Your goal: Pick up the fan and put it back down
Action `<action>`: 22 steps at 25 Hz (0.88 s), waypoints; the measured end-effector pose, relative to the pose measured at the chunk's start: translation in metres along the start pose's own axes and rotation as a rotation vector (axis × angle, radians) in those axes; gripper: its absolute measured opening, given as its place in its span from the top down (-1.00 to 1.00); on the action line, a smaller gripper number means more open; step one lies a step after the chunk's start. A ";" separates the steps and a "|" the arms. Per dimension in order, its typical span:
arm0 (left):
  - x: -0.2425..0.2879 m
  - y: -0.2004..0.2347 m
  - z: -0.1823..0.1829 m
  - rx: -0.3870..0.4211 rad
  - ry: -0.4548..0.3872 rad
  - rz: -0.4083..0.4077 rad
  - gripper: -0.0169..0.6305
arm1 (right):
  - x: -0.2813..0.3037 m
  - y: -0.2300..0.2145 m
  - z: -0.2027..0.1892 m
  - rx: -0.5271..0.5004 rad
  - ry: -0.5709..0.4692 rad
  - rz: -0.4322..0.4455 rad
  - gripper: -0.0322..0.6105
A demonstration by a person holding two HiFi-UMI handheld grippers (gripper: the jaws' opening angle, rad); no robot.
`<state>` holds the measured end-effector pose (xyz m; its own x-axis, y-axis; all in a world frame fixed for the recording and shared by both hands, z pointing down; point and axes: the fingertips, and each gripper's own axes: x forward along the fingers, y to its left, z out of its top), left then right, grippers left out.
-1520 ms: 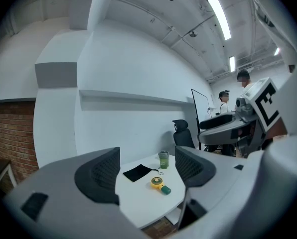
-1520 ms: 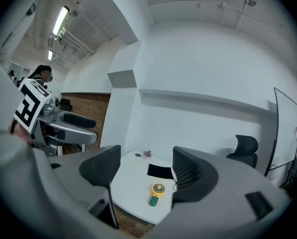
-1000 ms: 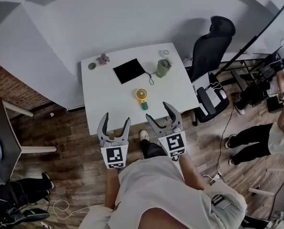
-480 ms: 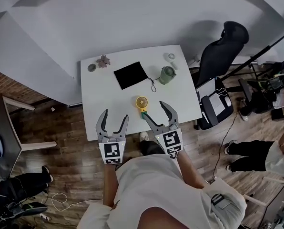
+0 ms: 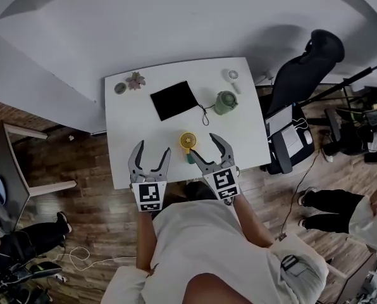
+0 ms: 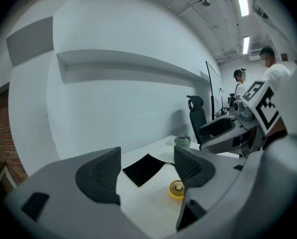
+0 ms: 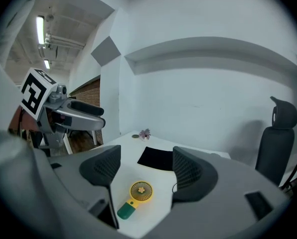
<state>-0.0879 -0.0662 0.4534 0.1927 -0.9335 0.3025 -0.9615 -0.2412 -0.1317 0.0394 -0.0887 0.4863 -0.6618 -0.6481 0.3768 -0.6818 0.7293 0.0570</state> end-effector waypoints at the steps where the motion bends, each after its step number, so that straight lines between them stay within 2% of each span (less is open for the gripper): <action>1: 0.005 -0.001 -0.004 0.005 0.011 -0.005 -0.07 | 0.005 -0.001 -0.005 0.005 0.012 0.006 -0.13; 10: 0.038 -0.007 -0.038 0.006 0.094 -0.063 -0.05 | 0.034 -0.001 -0.039 0.034 0.101 0.044 -0.13; 22: 0.072 -0.008 -0.090 -0.019 0.193 -0.204 -0.04 | 0.068 0.007 -0.088 0.079 0.242 0.023 -0.14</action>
<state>-0.0836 -0.1079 0.5610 0.3434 -0.7977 0.4957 -0.9105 -0.4123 -0.0326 0.0173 -0.1080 0.5937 -0.5898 -0.5531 0.5884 -0.6960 0.7177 -0.0230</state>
